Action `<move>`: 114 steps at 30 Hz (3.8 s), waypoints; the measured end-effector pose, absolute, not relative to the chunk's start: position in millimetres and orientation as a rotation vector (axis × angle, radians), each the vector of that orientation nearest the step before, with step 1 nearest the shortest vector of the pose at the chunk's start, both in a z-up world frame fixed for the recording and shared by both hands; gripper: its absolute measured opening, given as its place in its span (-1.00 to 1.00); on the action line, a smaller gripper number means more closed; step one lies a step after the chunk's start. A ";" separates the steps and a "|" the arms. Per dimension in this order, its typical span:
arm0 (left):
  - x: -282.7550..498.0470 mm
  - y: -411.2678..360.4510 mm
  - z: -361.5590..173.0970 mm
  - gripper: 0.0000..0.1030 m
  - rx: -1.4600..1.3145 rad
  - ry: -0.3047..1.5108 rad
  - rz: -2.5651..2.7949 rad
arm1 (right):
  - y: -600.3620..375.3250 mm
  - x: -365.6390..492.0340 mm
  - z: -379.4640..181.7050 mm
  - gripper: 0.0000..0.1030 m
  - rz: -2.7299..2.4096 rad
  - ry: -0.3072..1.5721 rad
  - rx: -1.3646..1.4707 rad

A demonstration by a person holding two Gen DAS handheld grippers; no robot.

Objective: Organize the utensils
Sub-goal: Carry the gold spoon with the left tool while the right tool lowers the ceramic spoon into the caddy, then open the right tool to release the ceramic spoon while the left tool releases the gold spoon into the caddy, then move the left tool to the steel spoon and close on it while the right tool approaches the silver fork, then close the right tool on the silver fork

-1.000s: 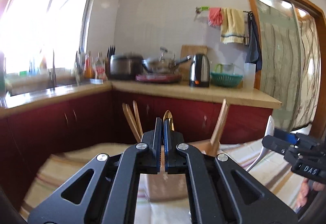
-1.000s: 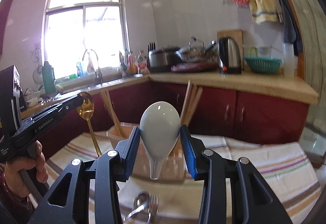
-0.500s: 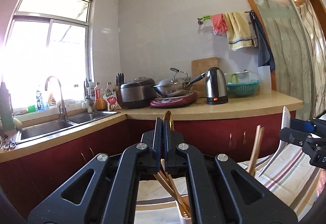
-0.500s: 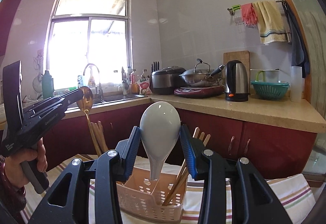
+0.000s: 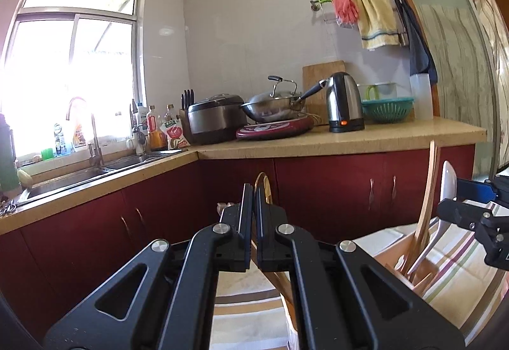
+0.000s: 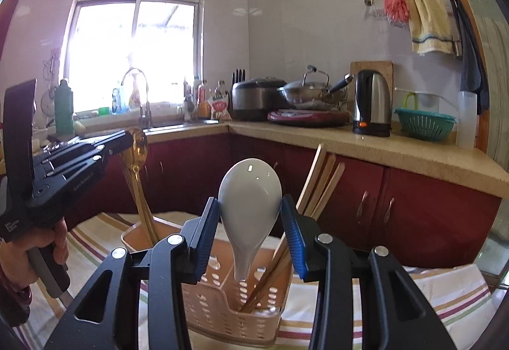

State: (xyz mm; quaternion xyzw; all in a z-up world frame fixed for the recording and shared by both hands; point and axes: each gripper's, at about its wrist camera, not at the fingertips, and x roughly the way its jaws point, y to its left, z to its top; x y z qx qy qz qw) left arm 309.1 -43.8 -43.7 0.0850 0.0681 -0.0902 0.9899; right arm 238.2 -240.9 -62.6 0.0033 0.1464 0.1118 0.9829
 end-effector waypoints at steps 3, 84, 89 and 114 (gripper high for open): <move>309.1 -47.8 -53.8 -0.95 0.189 0.147 -0.189 | -240.1 241.9 -71.9 -0.20 0.219 0.320 0.002; 253.4 -104.9 -208.3 -0.22 0.099 0.897 -0.331 | -316.5 148.4 -144.4 0.00 0.115 0.620 0.168; 246.5 -89.7 -205.0 -0.22 0.076 0.884 -0.326 | -293.8 153.7 -144.8 0.00 0.154 0.642 0.137; 228.0 35.3 -170.7 -0.22 -0.005 0.797 -0.190 | -197.0 237.8 -193.3 0.00 0.147 0.919 0.022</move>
